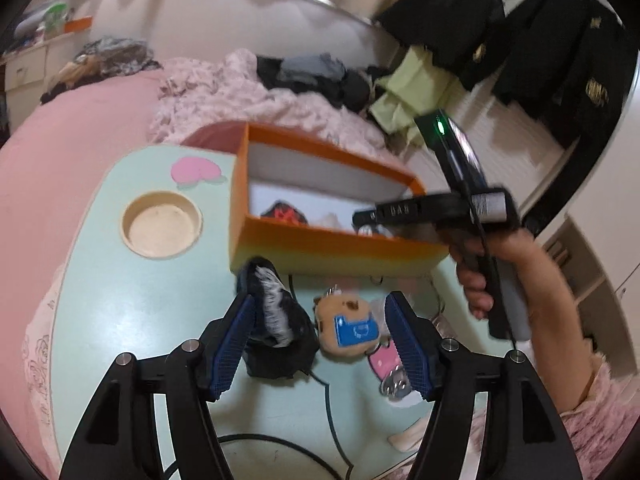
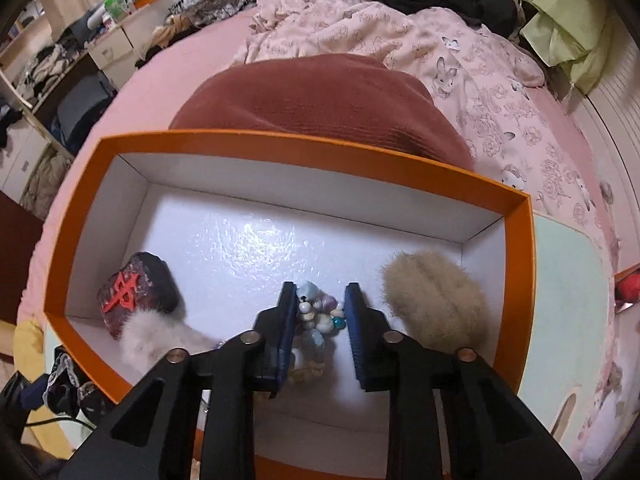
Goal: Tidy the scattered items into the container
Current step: 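Lift black lace cloth out with left tool onto table while right tool reaches into box, then carry beaded keychain out of box with right tool, place on table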
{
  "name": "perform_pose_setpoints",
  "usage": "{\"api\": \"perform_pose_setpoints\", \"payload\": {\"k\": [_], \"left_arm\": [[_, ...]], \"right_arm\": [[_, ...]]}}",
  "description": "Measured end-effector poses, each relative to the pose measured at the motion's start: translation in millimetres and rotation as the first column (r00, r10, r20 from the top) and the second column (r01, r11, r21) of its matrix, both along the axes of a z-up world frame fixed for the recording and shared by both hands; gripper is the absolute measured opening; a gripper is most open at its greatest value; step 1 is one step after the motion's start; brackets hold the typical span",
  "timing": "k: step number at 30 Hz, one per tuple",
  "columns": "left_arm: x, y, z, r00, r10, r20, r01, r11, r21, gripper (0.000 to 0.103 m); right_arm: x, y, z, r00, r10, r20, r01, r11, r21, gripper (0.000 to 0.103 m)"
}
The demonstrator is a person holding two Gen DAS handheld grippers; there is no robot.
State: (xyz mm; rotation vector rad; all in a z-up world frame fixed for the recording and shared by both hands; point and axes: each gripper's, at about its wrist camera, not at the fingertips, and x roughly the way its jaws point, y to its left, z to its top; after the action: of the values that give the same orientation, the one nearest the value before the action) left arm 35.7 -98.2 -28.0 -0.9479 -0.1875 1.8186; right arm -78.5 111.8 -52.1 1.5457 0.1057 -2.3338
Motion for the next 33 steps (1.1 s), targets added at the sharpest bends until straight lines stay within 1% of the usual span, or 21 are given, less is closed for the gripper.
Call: {"api": "perform_pose_setpoints", "payload": {"k": [3, 5, 8, 11, 13, 16, 19, 23, 27, 28, 29, 30, 32, 33], "left_arm": [[-7.3, -10.9, 5.0, 1.000, 0.029, 0.008, -0.030, 0.998, 0.051, 0.067], [-12.2, -15.8, 5.9, 0.999, 0.044, 0.018, -0.045, 0.997, 0.064, 0.067], [-18.3, -20.8, 5.6, 0.997, 0.063, 0.032, -0.066, 0.995, 0.071, 0.067], [-21.7, -23.4, 4.3, 0.997, 0.066, 0.036, -0.068, 0.995, 0.073, 0.067], [-22.8, -21.8, 3.5, 0.997, 0.060, 0.041, -0.063, 0.995, 0.076, 0.067], [-23.2, -17.2, 2.3, 0.998, 0.052, 0.041, -0.054, 0.996, 0.068, 0.067], [-23.6, -14.7, 1.9, 0.998, 0.047, 0.043, -0.050, 0.996, 0.070, 0.067], [-20.5, -8.6, 5.7, 0.999, 0.023, 0.039, -0.025, 0.997, 0.071, 0.067], [-17.3, 2.5, 19.4, 1.000, 0.006, 0.015, -0.007, 0.998, 0.062, 0.067], [-16.8, 6.9, 23.4, 1.000, 0.004, 0.009, -0.005, 0.999, 0.050, 0.067], [-17.1, 12.2, 27.7, 1.000, 0.000, 0.001, 0.000, 1.000, 0.031, 0.067], [-17.4, 17.3, 31.3, 1.000, -0.004, -0.006, 0.004, 1.000, 0.007, 0.067], [-18.3, 32.6, 38.3, 1.000, -0.017, -0.024, 0.015, 0.999, -0.050, 0.067], [-18.5, 43.0, 42.6, 0.998, -0.040, -0.042, 0.037, 0.997, -0.073, 0.067]], "right_arm": [[3.4, 8.1, 8.3, 1.000, 0.000, -0.024, -0.002, 0.996, -0.094, 0.013], [4.4, 9.0, 13.1, 0.999, 0.002, -0.042, -0.007, 0.993, -0.121, 0.012], [13.2, 14.9, 26.2, 0.998, 0.003, -0.065, -0.016, 0.979, -0.204, 0.012], [32.5, 21.5, 44.1, 0.994, 0.009, -0.110, -0.038, 0.964, -0.263, 0.012], [53.5, 28.2, 57.0, 0.988, 0.011, -0.157, -0.058, 0.954, -0.296, 0.012], [82.0, 37.4, 65.1, 0.981, 0.019, -0.192, -0.084, 0.937, -0.339, 0.012], [103.5, 47.1, 55.6, 0.985, 0.030, -0.169, -0.095, 0.916, -0.391, 0.012], [112.7, 51.9, 29.1, 0.993, 0.018, -0.116, -0.063, 0.917, -0.395, 0.012], [114.2, 53.1, 7.3, 0.996, 0.003, -0.092, -0.036, 0.930, -0.365, 0.015], [114.3, 54.8, 3.5, 0.996, -0.001, -0.084, -0.029, 0.931, -0.364, 0.015], [113.0, 55.4, -0.3, 0.997, -0.008, -0.072, -0.018, 0.931, -0.365, 0.022], [112.2, 56.0, -2.8, 0.998, -0.018, -0.063, -0.006, 0.930, -0.366, 0.025], [113.3, 57.3, -3.4, 0.998, -0.029, -0.061, 0.005, 0.931, -0.365, 0.027], [114.1, 57.2, -2.0, 0.997, -0.031, -0.064, 0.006, 0.930, -0.366, 0.027]]}}
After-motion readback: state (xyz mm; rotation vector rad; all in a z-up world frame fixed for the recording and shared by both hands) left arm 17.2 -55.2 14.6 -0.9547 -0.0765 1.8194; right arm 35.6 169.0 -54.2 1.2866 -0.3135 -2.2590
